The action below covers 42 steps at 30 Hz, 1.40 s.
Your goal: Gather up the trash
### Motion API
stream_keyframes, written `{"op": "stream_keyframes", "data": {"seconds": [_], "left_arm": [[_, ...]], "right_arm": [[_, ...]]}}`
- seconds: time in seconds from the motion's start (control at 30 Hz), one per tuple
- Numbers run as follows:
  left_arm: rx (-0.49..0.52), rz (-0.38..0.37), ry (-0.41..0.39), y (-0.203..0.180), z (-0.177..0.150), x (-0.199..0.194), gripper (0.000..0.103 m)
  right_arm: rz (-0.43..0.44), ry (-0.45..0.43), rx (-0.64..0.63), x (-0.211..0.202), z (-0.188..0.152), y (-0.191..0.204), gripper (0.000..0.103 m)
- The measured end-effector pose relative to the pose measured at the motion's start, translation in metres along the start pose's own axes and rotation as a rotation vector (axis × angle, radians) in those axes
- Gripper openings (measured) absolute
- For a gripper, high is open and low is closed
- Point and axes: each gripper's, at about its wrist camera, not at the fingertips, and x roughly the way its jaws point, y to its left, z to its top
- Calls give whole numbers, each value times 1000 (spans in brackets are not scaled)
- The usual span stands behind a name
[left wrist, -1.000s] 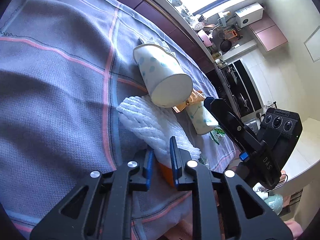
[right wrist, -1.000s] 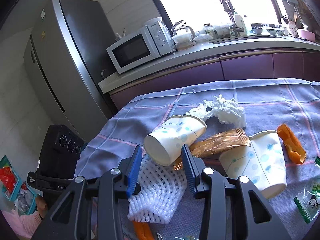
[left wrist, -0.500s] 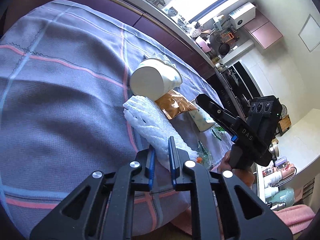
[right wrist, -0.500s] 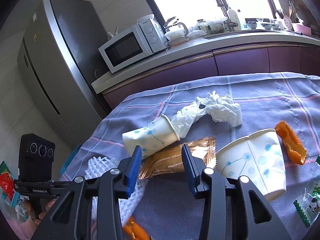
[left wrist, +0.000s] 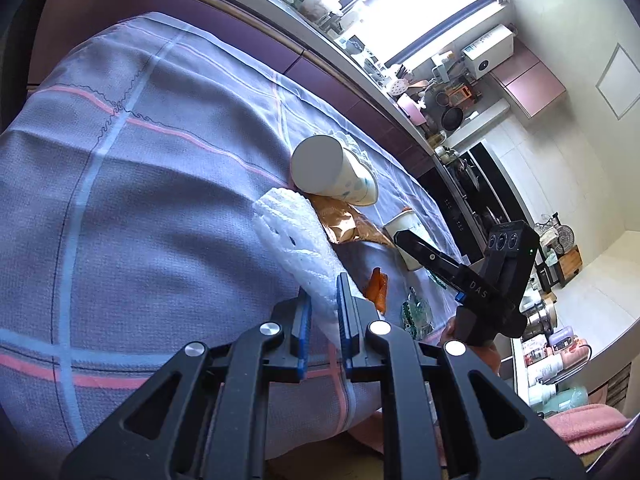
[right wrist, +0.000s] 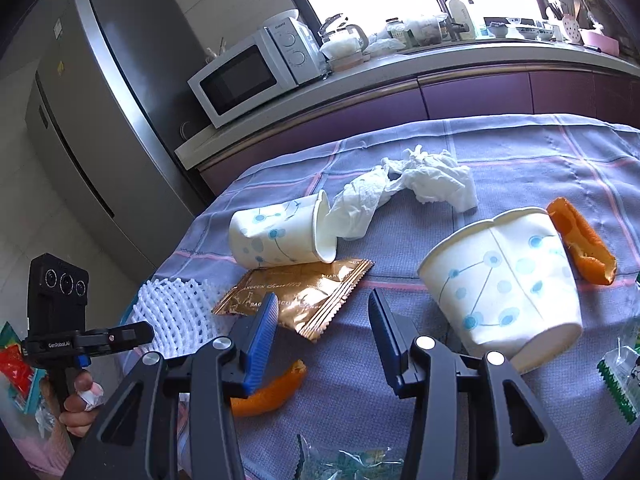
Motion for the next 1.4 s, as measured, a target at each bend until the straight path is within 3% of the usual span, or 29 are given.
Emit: {"op": "stream_keyframes", "data": {"seconds": [0.27,0.47,0.5,0.63,0.67,1.0,1.4], "left_arm": [[-27,15,-22,8,-7,-13,13],[-24,44,-12,8,-11,-12,13],[-25,48,-9,8,-13,-11,13],[-27,64,-5,11,-15,-12,12],[-30,65,-6,12,-15,-13,12],[-18,106,-59,17,-15,-40,12],[-20,230,-233,33,-13,-123,11]], "right_arm": [[-10,68,-10,15,-7,9,53],[54,108,33,29,-9,10,55],[58,108,33,29,-9,12,51],[73,130,33,35,-12,18,12],[76,129,27,35,-13,20,10],[153,37,-23,14,-5,47,2],[273,9,-69,20,18,87,1]]}}
